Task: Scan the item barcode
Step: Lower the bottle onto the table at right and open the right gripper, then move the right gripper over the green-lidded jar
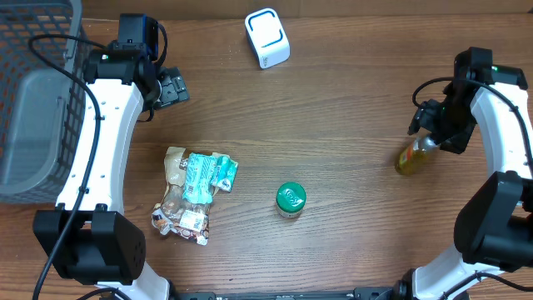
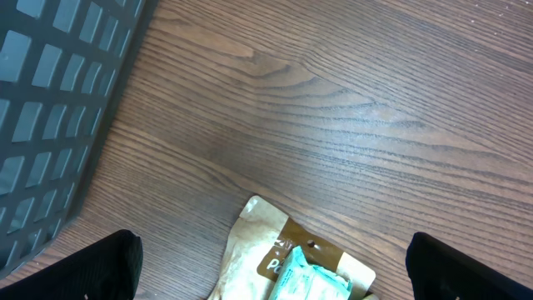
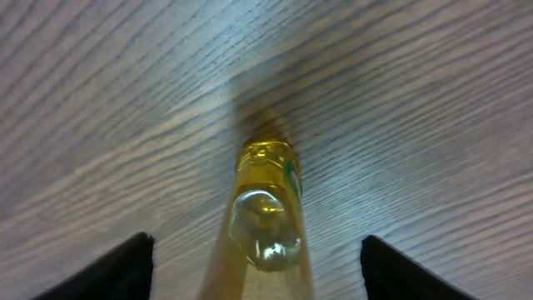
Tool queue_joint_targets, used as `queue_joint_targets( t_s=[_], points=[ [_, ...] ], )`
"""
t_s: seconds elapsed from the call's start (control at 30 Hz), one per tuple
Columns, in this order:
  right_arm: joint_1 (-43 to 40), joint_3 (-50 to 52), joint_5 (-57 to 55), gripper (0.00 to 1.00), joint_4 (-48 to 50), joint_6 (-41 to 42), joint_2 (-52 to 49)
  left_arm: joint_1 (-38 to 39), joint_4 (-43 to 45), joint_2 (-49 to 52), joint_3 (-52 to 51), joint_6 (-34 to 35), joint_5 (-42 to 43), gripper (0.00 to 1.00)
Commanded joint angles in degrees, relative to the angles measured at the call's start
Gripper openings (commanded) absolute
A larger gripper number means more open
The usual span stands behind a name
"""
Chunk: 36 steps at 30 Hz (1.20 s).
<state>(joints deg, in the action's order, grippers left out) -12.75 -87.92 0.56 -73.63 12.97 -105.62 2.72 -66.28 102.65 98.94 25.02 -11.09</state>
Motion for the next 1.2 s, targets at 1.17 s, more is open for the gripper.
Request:
queue_joint_targets(
  t_s=[1.17],
  points=[
    [21.4,-10.69,5.35,0.87,-11.34,5.6,5.22,-0.04,-0.09,-0.74,0.52,-0.81,0.22,1.0]
  ],
)
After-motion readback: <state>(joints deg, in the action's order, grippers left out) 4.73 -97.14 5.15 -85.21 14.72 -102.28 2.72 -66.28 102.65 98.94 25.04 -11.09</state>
